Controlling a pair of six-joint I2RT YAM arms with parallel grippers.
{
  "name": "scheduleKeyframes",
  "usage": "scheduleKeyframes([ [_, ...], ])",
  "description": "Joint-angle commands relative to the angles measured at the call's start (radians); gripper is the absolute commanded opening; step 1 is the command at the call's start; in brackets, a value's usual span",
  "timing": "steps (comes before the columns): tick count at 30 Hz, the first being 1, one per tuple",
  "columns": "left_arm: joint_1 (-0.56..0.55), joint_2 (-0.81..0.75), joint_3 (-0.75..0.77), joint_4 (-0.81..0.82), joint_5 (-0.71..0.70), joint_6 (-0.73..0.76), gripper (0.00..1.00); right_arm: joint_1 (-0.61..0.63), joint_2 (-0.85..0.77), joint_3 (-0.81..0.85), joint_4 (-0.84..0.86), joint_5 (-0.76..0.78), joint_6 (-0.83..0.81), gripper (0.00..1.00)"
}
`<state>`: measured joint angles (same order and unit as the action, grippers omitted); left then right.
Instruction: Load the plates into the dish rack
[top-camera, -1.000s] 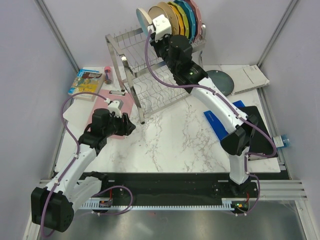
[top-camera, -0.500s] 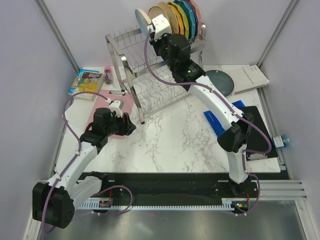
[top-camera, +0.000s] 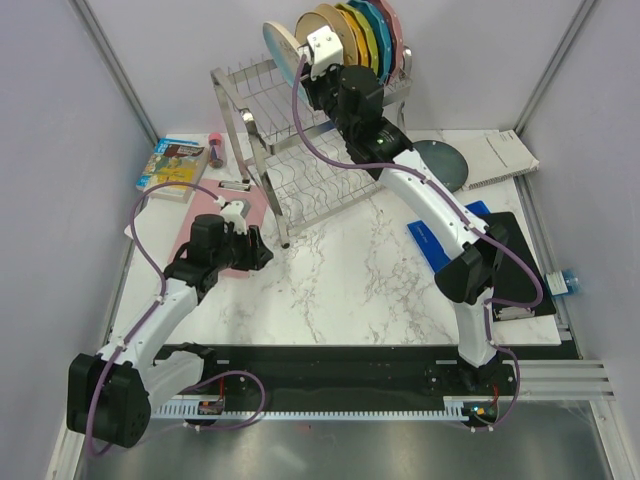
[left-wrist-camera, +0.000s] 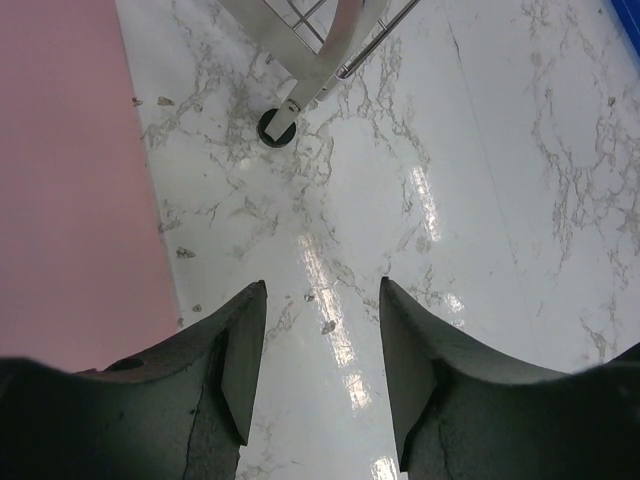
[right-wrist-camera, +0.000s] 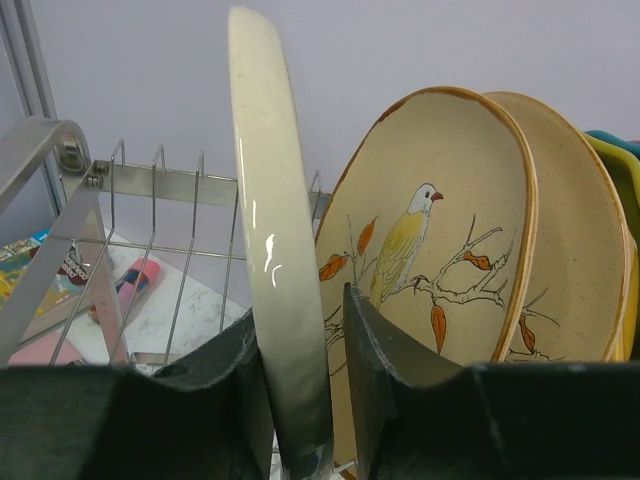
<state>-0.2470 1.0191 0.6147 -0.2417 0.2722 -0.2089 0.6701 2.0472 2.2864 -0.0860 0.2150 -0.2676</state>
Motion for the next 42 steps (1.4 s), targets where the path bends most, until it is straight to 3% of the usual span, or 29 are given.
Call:
scheduleKeyframes([
  [1, 0.006, -0.001, 0.030, 0.056, 0.022, -0.017, 0.56, -0.006, -0.036, 0.045, 0.063, 0.003, -0.001, 0.40],
  [9, 0.006, -0.019, 0.020, 0.059, 0.032, -0.026, 0.56, -0.006, -0.071, 0.019, 0.078, 0.061, -0.005, 0.46],
  [20, 0.008, -0.050, 0.016, 0.047, 0.035, -0.017, 0.56, -0.006, -0.051, 0.067, 0.167, 0.167, 0.007, 0.43],
  [21, 0.006, -0.051, 0.016, 0.048, 0.036, -0.017, 0.56, -0.006, -0.062, 0.061, 0.167, 0.169, 0.017, 0.30],
  [23, 0.006, -0.053, 0.014, 0.048, 0.035, -0.017, 0.56, -0.006, -0.074, 0.039, 0.161, 0.164, 0.030, 0.20],
  [24, 0.006, -0.054, 0.013, 0.048, 0.036, -0.017, 0.56, -0.006, -0.087, 0.032, 0.161, 0.165, 0.036, 0.00],
  [28, 0.009, -0.053, 0.008, 0.048, 0.035, -0.017, 0.57, -0.006, -0.101, 0.012, 0.158, 0.170, 0.035, 0.00],
  [29, 0.009, -0.053, 0.007, 0.048, 0.038, -0.017, 0.57, -0.006, -0.101, 0.010, 0.155, 0.166, 0.030, 0.05],
  [30, 0.009, -0.054, 0.005, 0.050, 0.036, -0.018, 0.57, -0.006, -0.101, 0.007, 0.155, 0.159, 0.022, 0.29],
  [33, 0.009, -0.048, 0.005, 0.058, 0.038, -0.020, 0.57, -0.006, -0.098, 0.004, 0.155, 0.141, 0.011, 0.56],
  [35, 0.009, -0.045, 0.005, 0.061, 0.038, -0.020, 0.57, -0.004, -0.098, 0.011, 0.155, 0.127, 0.008, 0.64],
  [42, 0.009, -0.043, 0.006, 0.059, 0.038, -0.023, 0.57, 0.049, -0.122, 0.044, 0.199, 0.115, -0.082, 0.72],
])
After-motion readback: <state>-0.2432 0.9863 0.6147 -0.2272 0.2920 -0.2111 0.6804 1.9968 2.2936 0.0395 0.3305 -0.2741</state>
